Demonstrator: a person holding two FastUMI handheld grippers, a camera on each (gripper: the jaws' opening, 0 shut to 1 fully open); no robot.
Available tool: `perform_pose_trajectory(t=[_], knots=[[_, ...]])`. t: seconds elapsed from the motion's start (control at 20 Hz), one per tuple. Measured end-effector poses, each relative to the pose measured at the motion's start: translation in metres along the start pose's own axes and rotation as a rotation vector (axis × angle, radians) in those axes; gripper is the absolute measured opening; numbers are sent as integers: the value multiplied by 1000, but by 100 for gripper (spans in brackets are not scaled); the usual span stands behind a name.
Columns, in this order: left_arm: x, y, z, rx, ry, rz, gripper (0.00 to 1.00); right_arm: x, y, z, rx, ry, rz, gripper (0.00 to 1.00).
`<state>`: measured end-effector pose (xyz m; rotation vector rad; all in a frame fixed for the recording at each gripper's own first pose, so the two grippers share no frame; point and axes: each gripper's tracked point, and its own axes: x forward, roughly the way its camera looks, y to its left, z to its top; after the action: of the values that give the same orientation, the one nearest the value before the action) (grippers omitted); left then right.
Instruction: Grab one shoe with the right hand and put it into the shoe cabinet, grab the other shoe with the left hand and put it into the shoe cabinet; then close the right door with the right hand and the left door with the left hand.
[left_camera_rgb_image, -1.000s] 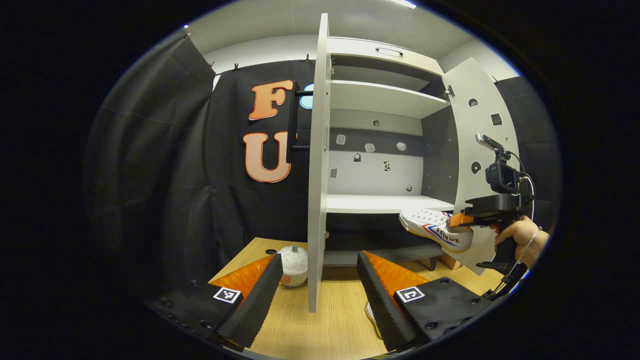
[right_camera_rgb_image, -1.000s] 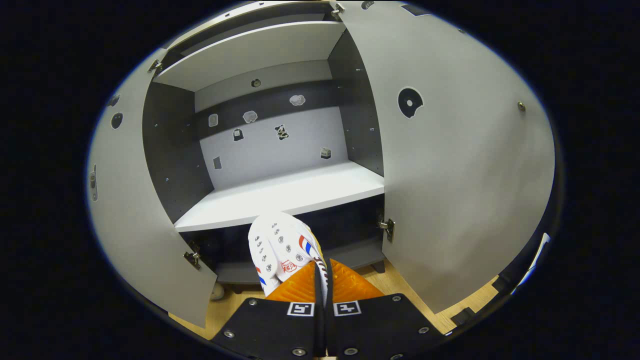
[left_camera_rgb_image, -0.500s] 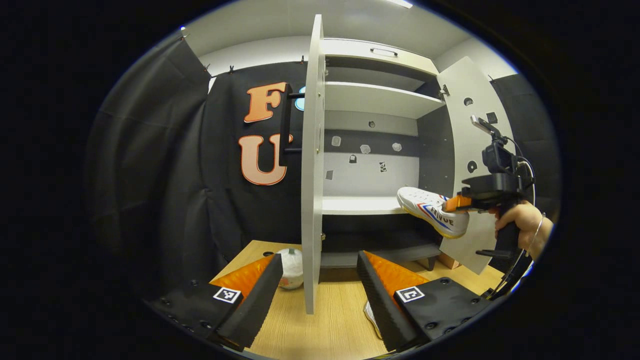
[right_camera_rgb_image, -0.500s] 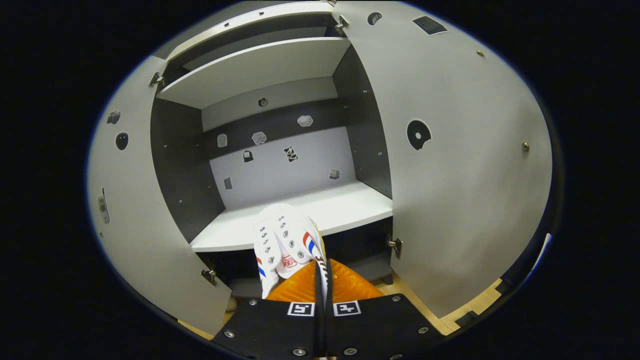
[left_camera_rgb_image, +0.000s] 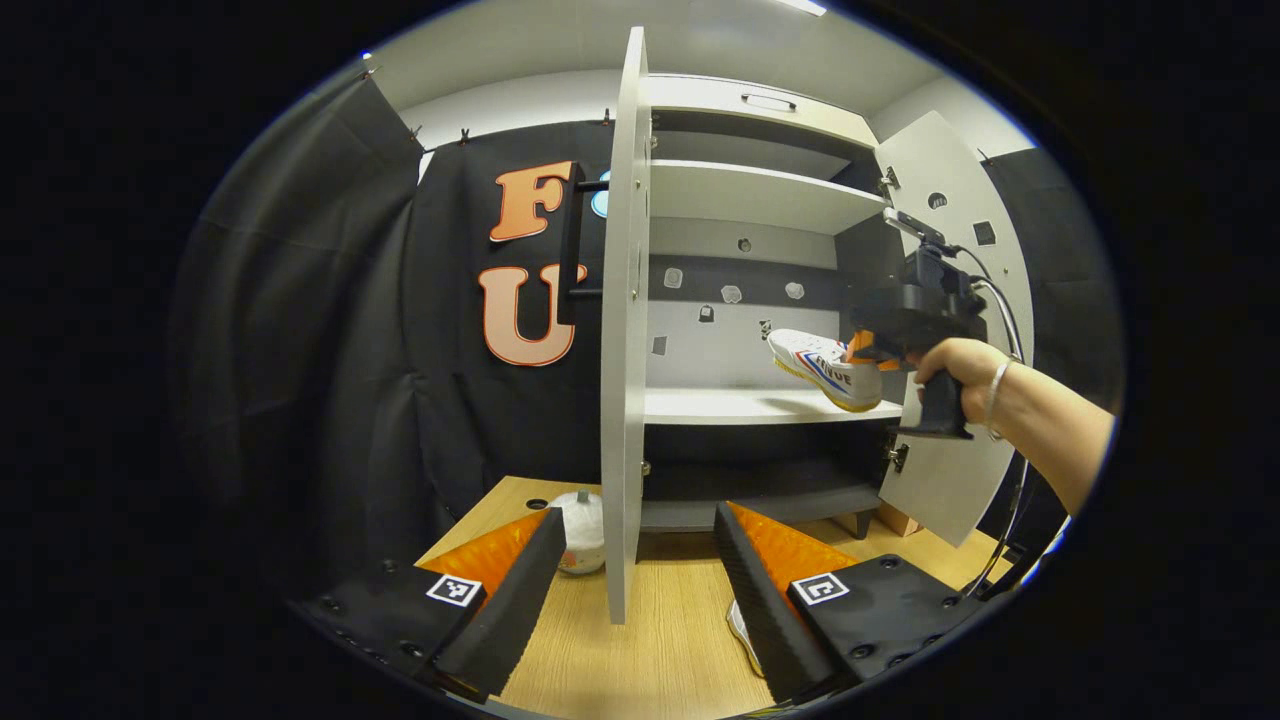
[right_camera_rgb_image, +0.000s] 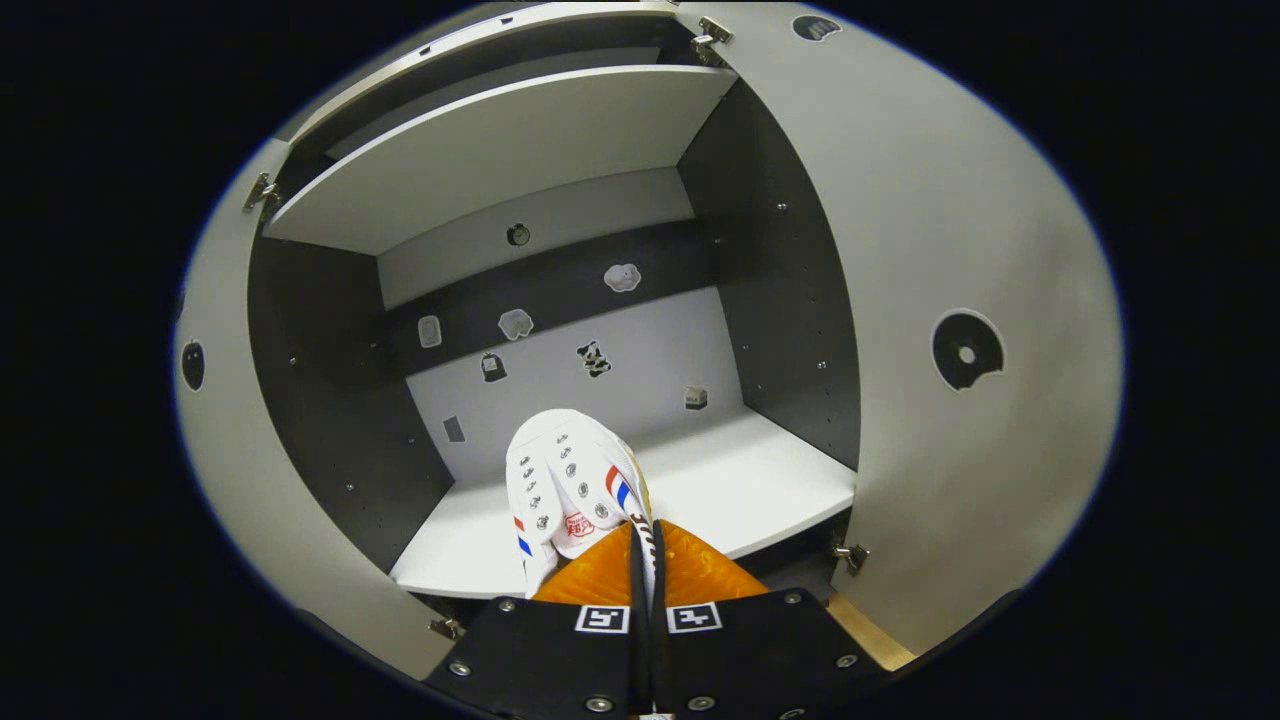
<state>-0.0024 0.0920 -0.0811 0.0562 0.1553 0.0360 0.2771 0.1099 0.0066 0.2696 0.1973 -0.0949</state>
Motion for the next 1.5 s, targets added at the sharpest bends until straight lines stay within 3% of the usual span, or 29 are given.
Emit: perform_pose_trajectory(t=[0.3,0.5,0.55,0.7,0.75,0.95,1.15,1.5], knots=[[-2,6,-5,14,13,25,97,77,2,3,25,49,-64,0],[-3,12,-7,15,21,51,97,94,-3,-16,32,115,-79,5],[-3,12,-9,9,24,55,97,90,-2,-17,13,101,-70,17],[-5,9,-15,-5,34,56,96,63,-2,-7,-75,20,-37,35],[-4,7,-17,-8,37,52,96,53,-4,-13,-103,22,-24,47],[-4,-5,-27,-5,51,31,97,7,-11,-4,-168,-82,10,69],[-4,-13,-33,-10,59,21,97,-40,-17,-1,-177,-123,61,79],[0,-39,-50,5,80,-9,97,-122,-58,-15,-195,-146,87,83]])
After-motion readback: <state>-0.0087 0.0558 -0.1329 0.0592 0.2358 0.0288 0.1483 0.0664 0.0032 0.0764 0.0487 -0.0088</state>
